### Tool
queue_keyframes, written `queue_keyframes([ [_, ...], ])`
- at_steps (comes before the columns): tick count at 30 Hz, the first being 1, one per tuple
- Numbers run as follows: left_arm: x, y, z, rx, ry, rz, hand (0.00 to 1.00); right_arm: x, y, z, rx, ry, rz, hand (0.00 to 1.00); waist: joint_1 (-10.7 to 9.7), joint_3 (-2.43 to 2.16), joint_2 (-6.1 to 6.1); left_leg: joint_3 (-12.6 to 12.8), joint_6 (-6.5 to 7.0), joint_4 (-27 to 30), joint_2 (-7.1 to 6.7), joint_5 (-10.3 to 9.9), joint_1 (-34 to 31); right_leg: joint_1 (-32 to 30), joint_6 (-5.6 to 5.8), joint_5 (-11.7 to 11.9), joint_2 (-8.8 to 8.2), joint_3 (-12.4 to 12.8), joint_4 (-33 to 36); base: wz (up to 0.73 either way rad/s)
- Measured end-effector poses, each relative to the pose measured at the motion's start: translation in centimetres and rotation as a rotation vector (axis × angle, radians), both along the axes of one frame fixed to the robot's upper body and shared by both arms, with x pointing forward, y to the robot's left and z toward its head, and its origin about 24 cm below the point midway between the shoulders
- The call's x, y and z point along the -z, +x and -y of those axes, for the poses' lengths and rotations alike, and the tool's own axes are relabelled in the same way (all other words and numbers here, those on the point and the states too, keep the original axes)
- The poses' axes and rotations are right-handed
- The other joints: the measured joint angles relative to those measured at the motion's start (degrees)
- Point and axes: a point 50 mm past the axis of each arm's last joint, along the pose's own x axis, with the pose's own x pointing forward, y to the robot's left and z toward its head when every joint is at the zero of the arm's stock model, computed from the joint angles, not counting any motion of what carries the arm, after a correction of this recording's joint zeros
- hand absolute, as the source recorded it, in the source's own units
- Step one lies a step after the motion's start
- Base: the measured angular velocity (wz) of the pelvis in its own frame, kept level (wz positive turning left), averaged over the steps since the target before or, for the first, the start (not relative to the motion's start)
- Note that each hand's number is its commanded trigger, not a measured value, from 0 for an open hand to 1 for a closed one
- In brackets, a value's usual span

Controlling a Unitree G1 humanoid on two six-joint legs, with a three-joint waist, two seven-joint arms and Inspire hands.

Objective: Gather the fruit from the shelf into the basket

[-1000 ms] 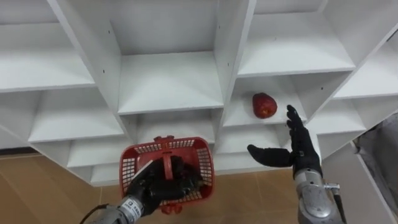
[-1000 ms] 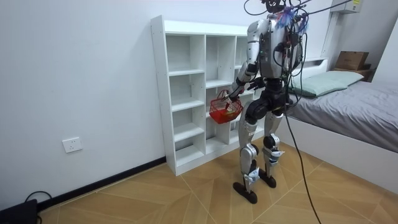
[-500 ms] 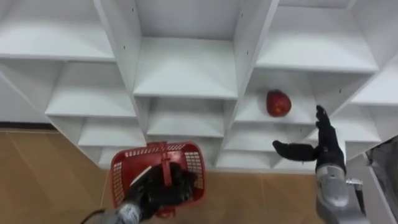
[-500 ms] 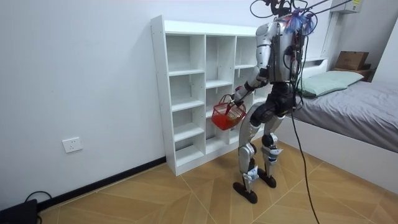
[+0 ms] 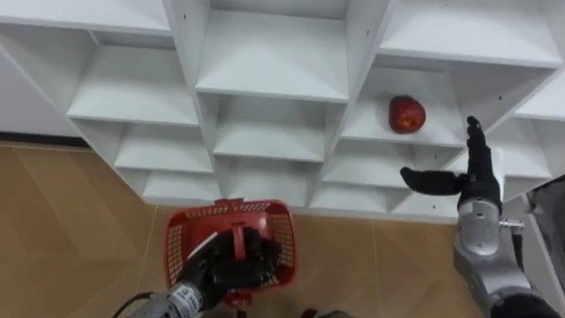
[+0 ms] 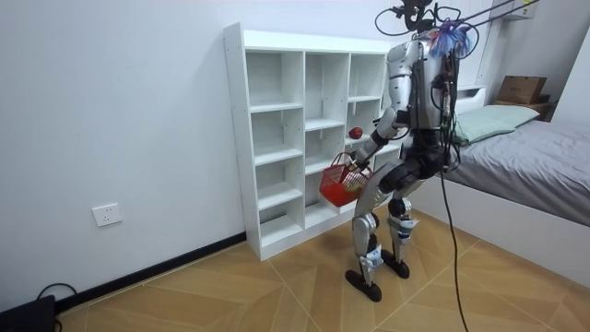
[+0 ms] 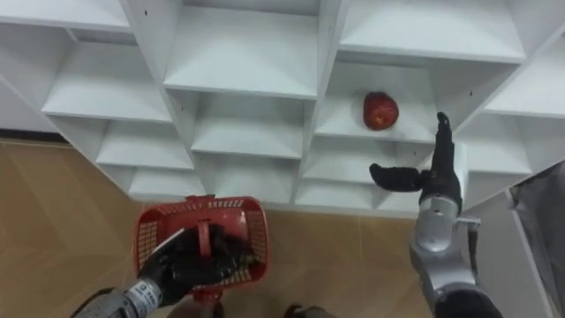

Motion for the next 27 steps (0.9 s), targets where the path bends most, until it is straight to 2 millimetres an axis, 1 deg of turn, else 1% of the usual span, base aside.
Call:
queue_keyframes([
  [2,0.1,-0.1,-0.1,0.000,0.003,-0.009,1.00,-0.4,0.4,0.1,0.013,-0.003,0.011,0.00,0.68,0.20,-0.28,-0.01,-0.16,0.31,-0.13,-0.03,-0.94,-1.27,-0.29,-0.46,-0.26,-0.06,1.21,0.03],
  [4,0.1,0.0,0.0,0.001,0.000,-0.008,1.00,-0.8,0.8,0.0,0.013,-0.014,0.025,0.00,1.08,0.26,-0.35,-0.20,-0.43,0.52,-0.02,0.12,-2.29,-2.65,-0.52,-0.53,-0.25,-0.20,1.61,0.00],
  [6,0.0,0.1,0.1,0.004,-0.001,-0.009,1.00,-1.4,1.3,-0.1,0.007,-0.019,0.045,0.00,1.31,0.42,-0.58,-0.36,-0.50,1.78,0.01,0.12,-4.51,-5.11,-0.78,-0.74,-0.29,-0.16,3.30,0.00],
  [7,0.1,0.1,0.1,0.004,-0.001,-0.010,1.00,-1.5,1.5,-0.2,0.006,-0.020,0.049,0.00,1.31,0.46,-0.56,-0.52,-0.61,2.11,0.04,0.05,-5.06,-5.53,-0.92,-0.85,-0.28,-0.26,3.61,0.00],
  [8,0.0,0.1,0.0,0.004,0.000,-0.011,1.00,-1.6,1.6,-0.2,0.005,-0.022,0.053,0.00,1.35,0.61,-0.68,-0.66,-0.76,2.61,0.05,-0.04,-5.76,-6.27,-1.17,-1.15,-0.34,-0.36,4.26,0.06],
  [10,0.0,0.2,0.0,0.003,0.001,-0.011,1.00,-1.7,1.7,-0.2,0.008,-0.024,0.051,0.00,1.38,0.65,-0.76,-1.05,-1.00,3.21,0.13,-0.22,-6.61,-6.96,-1.46,-1.47,-0.28,-0.61,4.77,0.05],
  [11,0.0,0.2,0.0,0.002,0.005,-0.011,1.00,-1.8,1.8,-0.2,0.010,-0.025,0.052,0.00,1.43,0.76,-0.91,-1.03,-1.07,3.35,0.14,-0.31,-6.83,-7.25,-1.69,-1.68,-0.33,-0.61,5.16,0.00],
  [14,-0.1,0.4,0.0,0.002,0.007,-0.007,1.00,-2.1,2.2,-0.3,0.014,-0.031,0.056,0.00,1.36,0.78,-0.94,-1.00,-1.17,3.26,0.17,-0.38,-7.42,-7.98,-1.62,-2.02,-0.33,-0.62,5.27,0.00],
  [16,-0.1,0.5,0.0,-0.004,0.012,-0.005,1.00,-2.4,2.4,-0.3,0.017,-0.048,0.061,0.00,1.37,0.78,-0.95,-0.97,-1.27,3.25,0.17,-0.51,-7.61,-8.24,-1.80,-2.12,-0.34,-0.57,5.35,0.00],
  [19,-0.3,0.9,0.1,-0.007,0.017,0.006,1.00,-4.0,3.7,-0.6,0.022,-0.069,0.116,0.00,1.24,0.80,-1.03,-0.52,-1.26,3.24,0.11,-0.51,-8.79,-9.84,-2.12,-1.98,-0.46,-0.14,5.81,-0.03],
  [21,-0.4,1.1,0.3,-0.007,0.011,0.007,1.00,-5.4,4.8,-0.9,0.020,-0.076,0.159,0.00,1.30,0.88,-1.19,0.07,-1.23,3.35,-0.03,-0.50,-9.16,-10.63,-2.27,-1.96,-0.89,0.12,6.51,-0.05],
  [23,-0.4,1.2,0.5,-0.005,0.006,0.004,1.00,-6.2,5.3,-1.1,0.027,-0.104,0.188,0.00,1.32,0.89,-1.20,0.16,-1.23,3.50,-0.13,-0.50,-9.21,-10.74,-2.36,-2.13,-1.14,0.01,6.65,0.00],
  [27,-0.3,1.1,0.5,-0.001,0.004,-0.008,1.00,-7.6,5.9,-1.6,0.021,-0.155,0.244,0.00,1.54,1.05,-1.54,0.33,-1.22,3.13,-0.17,-0.49,-9.20,-11.02,-2.27,-2.42,-1.15,0.26,6.64,0.00],
])
